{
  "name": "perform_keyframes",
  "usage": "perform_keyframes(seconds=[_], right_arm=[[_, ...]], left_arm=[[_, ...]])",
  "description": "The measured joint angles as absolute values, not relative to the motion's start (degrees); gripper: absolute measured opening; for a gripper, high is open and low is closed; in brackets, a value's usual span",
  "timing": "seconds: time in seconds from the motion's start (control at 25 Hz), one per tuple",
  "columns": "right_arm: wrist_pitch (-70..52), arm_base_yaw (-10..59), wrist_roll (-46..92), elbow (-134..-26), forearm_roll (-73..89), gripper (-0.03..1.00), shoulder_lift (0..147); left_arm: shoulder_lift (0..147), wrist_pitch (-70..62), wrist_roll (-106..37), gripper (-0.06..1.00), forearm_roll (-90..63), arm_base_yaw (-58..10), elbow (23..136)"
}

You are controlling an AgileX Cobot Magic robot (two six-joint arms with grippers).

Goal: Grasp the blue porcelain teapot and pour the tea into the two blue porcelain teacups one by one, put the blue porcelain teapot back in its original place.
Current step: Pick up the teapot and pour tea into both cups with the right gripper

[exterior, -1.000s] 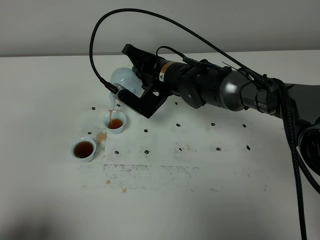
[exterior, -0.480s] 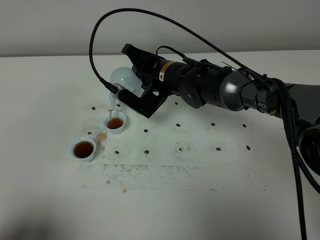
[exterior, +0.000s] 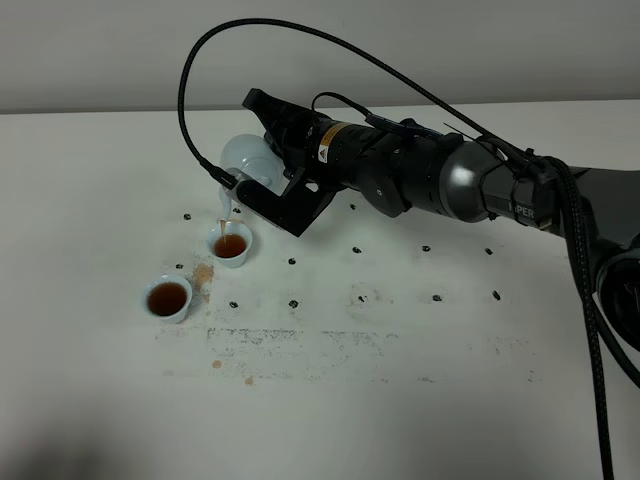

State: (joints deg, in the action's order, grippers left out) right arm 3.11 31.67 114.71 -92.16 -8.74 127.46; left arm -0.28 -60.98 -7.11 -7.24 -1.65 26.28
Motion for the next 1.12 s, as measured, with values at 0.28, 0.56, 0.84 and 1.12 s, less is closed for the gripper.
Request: perform_keyframes(seconds=[0.28,0.56,0.84,1.12], right_arm=[[3.11,31.67,115.84,-92.16,-8.74,0.04,127.46],[3.11,31.67,116.04,-92.16,-8.74,0.04,127.46],[3.11,31.67,116.2,-92.16,-8.74,0.04,127.46],[3.11,31.67,116.2,-92.16,-8.74,0.04,127.46]], left_arm=[[-0.28,-60.98,-7.11,0.63,-7.24,-1.65,26.28],[-0.28,-60.98,-7.11,0.63,-7.24,-1.65,26.28],[-0.28,-60.98,-7.11,0.63,-7.24,-1.65,26.28],[-0.28,-60.98,-7.11,0.63,-7.24,-1.65,26.28]])
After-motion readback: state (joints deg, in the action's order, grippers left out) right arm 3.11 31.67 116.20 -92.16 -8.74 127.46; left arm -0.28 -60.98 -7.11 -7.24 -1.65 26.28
